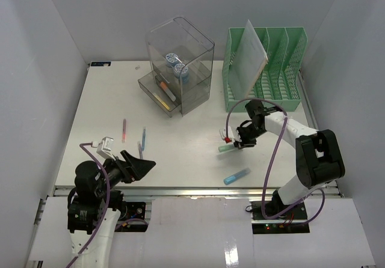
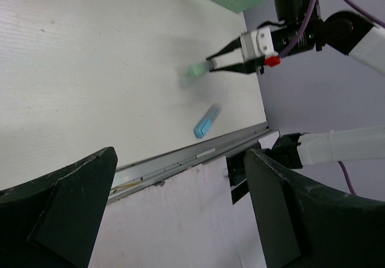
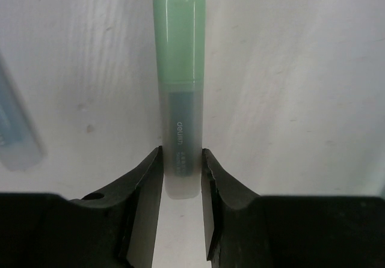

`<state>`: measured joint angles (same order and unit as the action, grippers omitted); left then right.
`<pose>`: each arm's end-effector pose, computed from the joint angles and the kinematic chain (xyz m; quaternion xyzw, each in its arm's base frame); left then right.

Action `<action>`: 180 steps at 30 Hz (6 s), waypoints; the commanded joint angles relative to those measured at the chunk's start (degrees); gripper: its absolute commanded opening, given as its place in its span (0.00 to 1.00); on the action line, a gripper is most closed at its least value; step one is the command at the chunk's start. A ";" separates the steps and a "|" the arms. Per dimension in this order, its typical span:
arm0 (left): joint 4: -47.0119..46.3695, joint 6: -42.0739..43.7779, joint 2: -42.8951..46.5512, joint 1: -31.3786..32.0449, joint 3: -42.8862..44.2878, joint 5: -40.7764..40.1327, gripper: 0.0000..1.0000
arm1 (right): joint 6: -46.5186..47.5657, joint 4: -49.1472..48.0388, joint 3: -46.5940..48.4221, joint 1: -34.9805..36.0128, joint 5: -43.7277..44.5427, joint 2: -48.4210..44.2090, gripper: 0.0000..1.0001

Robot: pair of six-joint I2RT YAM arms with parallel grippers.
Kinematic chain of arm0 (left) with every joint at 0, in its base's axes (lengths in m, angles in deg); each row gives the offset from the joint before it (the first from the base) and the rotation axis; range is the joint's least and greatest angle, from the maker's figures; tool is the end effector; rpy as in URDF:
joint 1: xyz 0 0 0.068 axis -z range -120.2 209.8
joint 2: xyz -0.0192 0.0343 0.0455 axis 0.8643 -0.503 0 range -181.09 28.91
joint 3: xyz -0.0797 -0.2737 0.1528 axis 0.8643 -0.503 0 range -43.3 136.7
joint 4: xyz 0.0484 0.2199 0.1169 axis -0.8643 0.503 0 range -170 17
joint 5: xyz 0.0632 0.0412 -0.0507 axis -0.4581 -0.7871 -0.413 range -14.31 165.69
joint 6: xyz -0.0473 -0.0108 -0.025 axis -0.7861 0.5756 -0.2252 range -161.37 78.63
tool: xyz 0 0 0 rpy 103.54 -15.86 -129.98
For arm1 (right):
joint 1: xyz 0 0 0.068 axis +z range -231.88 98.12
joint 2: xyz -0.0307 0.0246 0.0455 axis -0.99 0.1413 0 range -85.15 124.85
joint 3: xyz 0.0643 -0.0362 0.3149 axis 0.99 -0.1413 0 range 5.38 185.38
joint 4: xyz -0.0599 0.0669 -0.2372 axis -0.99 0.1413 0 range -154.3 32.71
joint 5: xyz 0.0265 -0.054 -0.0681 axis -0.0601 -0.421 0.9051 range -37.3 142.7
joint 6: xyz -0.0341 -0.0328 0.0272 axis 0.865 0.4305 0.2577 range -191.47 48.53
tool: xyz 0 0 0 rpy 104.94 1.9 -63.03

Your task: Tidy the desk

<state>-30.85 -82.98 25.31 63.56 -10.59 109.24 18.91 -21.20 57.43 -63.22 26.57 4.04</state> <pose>-0.0209 -0.0190 0.2651 -0.0979 0.7957 -0.4299 0.4152 0.2398 0.0980 0.2291 -0.8015 0.5477 0.1340 0.1991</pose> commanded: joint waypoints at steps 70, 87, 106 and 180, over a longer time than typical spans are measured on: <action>-5.37 -4.94 6.42 -24.81 -7.31 32.25 0.94 | -50.65 -18.29 -0.12 -3.78 -38.44 -25.68 0.82; -19.95 -14.12 -4.40 -28.08 -15.28 18.03 0.96 | -52.08 -18.41 -7.87 -20.68 -45.32 -27.99 0.85; -43.35 -14.30 -27.87 0.93 -15.05 -1.88 0.97 | -52.41 -18.65 -8.37 -20.86 -44.25 -28.22 0.86; -45.55 11.25 -89.69 71.73 17.35 -57.55 0.11 | -52.42 -18.40 -8.72 -27.18 -44.71 -28.20 0.87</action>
<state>-78.55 -64.77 -74.43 135.91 12.90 56.84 -33.52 -39.04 48.63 -90.13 -16.92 -24.01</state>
